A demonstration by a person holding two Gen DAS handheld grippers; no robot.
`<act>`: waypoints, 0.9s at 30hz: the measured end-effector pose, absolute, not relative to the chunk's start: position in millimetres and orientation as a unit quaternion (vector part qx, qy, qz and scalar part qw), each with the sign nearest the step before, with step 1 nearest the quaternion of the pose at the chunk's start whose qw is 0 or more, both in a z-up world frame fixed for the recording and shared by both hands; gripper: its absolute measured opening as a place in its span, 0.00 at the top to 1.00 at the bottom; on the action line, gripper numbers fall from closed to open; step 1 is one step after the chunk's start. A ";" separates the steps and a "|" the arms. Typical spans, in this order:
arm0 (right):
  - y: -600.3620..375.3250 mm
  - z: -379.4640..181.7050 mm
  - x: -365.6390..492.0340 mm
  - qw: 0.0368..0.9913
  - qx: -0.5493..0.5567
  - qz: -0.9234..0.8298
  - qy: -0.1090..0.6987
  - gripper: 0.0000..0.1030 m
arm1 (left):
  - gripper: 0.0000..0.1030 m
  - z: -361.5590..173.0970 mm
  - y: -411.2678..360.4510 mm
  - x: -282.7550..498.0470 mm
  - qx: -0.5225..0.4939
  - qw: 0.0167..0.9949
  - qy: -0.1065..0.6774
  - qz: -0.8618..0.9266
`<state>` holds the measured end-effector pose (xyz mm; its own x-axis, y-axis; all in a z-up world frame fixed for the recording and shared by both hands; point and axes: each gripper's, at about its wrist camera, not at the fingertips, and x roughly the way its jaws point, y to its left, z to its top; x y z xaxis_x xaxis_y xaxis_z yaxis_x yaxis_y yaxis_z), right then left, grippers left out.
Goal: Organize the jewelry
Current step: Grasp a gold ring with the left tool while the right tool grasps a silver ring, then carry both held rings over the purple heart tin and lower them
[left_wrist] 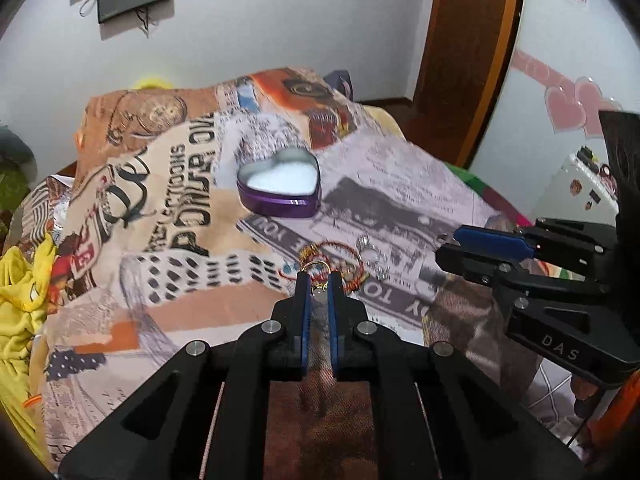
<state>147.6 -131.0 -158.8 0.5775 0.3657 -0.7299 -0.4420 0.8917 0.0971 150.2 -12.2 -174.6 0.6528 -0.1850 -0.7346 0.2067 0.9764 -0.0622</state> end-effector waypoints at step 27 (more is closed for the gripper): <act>-115.7 -124.5 207.1 0.919 -0.045 0.218 0.324 0.81 | 0.94 -139.9 15.0 218.9 0.000 0.936 0.341 -0.090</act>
<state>207.1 -115.7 -124.5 0.6944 0.3720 -0.6159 -0.4302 0.9008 0.0591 218.9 15.0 -139.9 0.7517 -0.1684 -0.6376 0.1685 0.9838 -0.0612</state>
